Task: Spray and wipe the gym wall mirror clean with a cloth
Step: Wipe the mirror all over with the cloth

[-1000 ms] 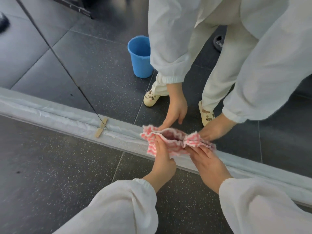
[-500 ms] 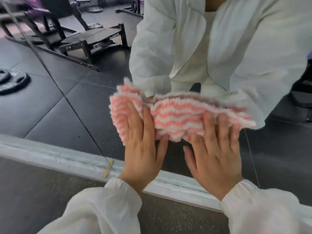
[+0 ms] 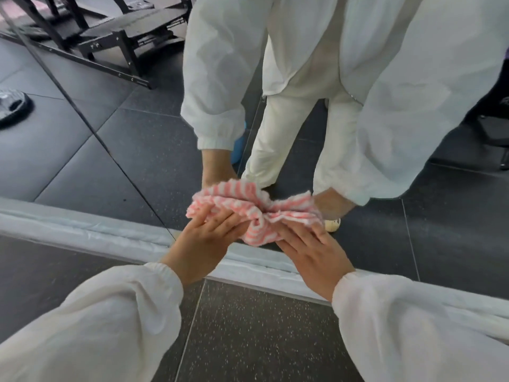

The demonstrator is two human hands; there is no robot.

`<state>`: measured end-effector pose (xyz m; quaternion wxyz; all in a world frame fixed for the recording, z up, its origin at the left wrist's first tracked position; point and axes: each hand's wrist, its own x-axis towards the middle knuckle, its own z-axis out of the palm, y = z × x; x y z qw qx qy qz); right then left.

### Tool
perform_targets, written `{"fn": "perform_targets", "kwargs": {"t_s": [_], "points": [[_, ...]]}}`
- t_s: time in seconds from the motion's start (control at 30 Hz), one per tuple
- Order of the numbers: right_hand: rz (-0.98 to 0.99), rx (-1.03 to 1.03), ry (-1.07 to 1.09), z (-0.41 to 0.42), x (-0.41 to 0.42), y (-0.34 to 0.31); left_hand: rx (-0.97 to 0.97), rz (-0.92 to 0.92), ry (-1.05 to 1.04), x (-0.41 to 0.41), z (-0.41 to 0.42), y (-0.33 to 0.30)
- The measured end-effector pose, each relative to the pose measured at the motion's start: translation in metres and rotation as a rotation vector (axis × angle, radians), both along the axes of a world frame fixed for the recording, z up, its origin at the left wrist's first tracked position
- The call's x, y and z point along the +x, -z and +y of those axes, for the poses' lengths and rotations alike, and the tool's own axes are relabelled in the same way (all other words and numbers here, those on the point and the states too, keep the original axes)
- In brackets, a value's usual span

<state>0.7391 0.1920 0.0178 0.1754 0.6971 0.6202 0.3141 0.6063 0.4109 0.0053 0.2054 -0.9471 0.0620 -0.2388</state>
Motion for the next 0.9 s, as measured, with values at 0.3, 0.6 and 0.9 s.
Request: {"fn": "perform_targets", "kwargs": {"t_s": [0.3, 0.6, 0.9], "points": [[0.116, 0.327, 0.162, -0.008, -0.015, -0.050, -0.163, -0.164, -0.042, 0.006, -0.026, -0.062], [0.149, 0.884, 0.195, 0.007, 0.004, -0.200, -0.374, -0.609, -0.059, 0.065, -0.054, -0.229], [0.158, 0.424, 0.055, -0.022, 0.009, -0.063, 0.012, -0.180, 0.202, 0.049, -0.030, -0.082]]}}
